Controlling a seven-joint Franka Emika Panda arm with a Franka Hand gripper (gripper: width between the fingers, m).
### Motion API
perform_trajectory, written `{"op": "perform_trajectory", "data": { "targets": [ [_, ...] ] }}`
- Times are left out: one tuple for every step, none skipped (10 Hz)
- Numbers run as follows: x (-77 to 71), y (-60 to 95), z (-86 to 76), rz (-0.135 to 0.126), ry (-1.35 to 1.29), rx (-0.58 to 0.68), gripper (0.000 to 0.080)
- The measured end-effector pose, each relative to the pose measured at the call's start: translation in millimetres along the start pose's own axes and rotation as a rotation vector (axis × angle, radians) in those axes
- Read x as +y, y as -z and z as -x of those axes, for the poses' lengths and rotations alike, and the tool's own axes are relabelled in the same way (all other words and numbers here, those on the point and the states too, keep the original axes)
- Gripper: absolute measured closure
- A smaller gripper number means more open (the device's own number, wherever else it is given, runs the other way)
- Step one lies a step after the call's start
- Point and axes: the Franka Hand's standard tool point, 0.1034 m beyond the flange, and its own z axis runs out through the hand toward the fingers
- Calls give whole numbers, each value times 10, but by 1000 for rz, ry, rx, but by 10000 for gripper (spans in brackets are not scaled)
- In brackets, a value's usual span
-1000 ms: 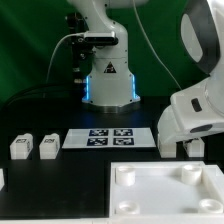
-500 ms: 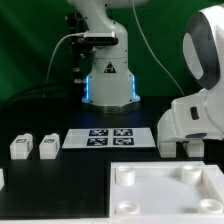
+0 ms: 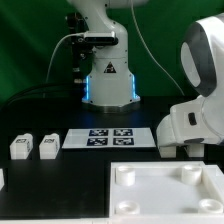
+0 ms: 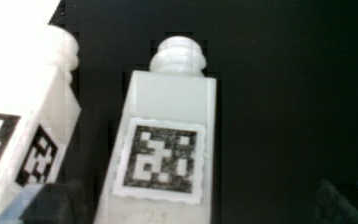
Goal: Assemble one leg
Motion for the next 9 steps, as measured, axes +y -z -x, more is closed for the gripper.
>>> {"op": "perform_trajectory", "data": {
  "targets": [
    [0, 0, 0, 0, 0, 0, 239],
    [0, 0, 0, 0, 0, 0, 387],
    [0, 0, 0, 0, 0, 0, 387],
    [0, -1, 2, 0, 0, -1, 511],
    [0, 0, 2, 0, 0, -1, 511],
    [0, 0, 2, 0, 0, -1, 511],
    [0, 0, 2, 0, 0, -1, 511],
    [0, 0, 2, 0, 0, -1, 511],
    [0, 0, 2, 0, 0, -1, 511]
  ]
}}
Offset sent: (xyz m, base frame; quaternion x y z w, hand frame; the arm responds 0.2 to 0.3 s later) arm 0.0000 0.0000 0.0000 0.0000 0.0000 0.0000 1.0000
